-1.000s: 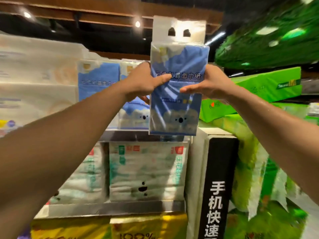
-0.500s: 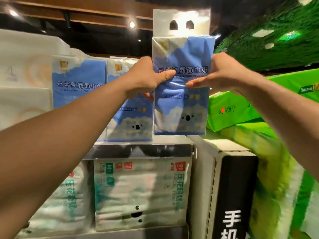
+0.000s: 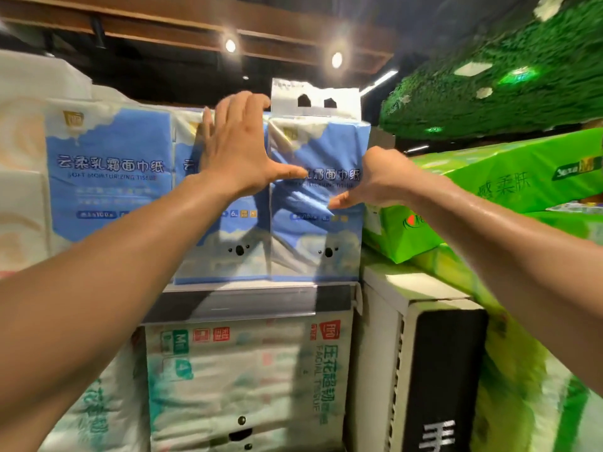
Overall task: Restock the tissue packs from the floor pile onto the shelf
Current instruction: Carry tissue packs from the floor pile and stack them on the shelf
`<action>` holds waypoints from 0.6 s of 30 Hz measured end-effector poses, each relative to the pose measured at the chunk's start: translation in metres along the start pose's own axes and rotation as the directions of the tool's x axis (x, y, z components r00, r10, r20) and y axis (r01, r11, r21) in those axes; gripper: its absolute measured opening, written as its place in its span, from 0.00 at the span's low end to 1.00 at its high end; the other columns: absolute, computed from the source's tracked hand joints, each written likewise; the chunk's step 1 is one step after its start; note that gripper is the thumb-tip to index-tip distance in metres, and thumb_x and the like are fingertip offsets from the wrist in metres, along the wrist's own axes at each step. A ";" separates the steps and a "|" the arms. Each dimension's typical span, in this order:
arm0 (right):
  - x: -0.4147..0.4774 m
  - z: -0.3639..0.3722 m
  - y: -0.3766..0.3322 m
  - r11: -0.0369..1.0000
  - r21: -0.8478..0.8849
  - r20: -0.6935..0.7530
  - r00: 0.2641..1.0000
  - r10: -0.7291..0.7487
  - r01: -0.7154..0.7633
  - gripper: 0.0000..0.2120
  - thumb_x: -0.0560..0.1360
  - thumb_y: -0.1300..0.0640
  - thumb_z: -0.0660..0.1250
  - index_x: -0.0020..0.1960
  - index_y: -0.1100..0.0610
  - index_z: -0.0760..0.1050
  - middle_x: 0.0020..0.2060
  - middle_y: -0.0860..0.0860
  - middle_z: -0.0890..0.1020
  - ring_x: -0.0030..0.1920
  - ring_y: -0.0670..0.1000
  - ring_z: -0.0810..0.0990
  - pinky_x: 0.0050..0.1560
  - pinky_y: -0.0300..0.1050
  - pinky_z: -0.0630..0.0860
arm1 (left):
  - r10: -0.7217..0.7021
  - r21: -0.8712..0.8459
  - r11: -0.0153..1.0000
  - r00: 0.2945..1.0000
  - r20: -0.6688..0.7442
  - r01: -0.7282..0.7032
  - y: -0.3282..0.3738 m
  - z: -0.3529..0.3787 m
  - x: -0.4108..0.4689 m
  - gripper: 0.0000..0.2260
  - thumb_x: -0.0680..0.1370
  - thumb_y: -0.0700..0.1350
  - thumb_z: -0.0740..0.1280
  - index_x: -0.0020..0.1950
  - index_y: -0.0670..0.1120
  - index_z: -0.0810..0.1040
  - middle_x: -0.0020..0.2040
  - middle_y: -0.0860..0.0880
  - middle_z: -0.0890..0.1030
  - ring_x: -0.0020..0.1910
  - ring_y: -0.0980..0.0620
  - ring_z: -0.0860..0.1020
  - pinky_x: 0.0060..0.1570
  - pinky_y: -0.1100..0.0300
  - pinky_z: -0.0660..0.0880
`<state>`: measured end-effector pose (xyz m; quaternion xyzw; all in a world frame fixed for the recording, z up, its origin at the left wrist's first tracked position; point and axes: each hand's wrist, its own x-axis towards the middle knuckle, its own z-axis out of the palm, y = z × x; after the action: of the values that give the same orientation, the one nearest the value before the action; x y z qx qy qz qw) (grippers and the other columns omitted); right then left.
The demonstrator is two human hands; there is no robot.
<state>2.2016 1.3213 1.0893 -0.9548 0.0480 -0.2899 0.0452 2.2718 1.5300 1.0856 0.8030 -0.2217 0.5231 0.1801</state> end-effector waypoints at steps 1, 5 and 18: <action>0.000 0.001 0.001 0.999 -0.047 0.012 1.000 0.018 -0.017 0.34 0.60 0.28 0.76 0.37 0.56 0.65 0.40 0.55 0.73 0.47 0.60 0.75 0.54 0.57 0.76 | 0.035 0.015 0.999 0.999 0.037 -0.036 -0.001 0.002 0.002 0.48 0.59 0.71 0.74 0.73 0.49 0.65 0.71 0.46 0.68 0.73 0.42 0.63 0.73 0.38 0.57; 0.001 -0.003 -0.004 0.962 -0.269 0.025 0.998 0.064 -0.055 0.39 0.60 0.21 0.69 0.46 0.55 0.68 0.61 0.59 0.77 0.72 0.64 0.65 0.70 0.80 0.48 | 0.076 0.074 0.993 0.979 0.189 -0.091 0.003 0.003 0.005 0.47 0.62 0.71 0.72 0.75 0.53 0.62 0.77 0.49 0.65 0.79 0.43 0.52 0.74 0.34 0.42; -0.038 -0.015 -0.057 0.973 -0.138 -0.220 0.952 -0.212 0.185 0.40 0.65 0.28 0.70 0.60 0.60 0.72 0.61 0.63 0.79 0.61 0.65 0.76 0.62 0.64 0.73 | 0.104 0.038 0.993 0.968 0.227 -0.116 -0.048 -0.072 -0.057 0.47 0.65 0.70 0.72 0.77 0.47 0.63 0.75 0.46 0.66 0.77 0.42 0.59 0.74 0.39 0.55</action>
<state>2.1658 1.3814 1.0870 -0.9151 -0.0267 -0.3998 -0.0458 2.2231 1.6169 1.0581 0.8478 -0.2714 0.4436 0.1041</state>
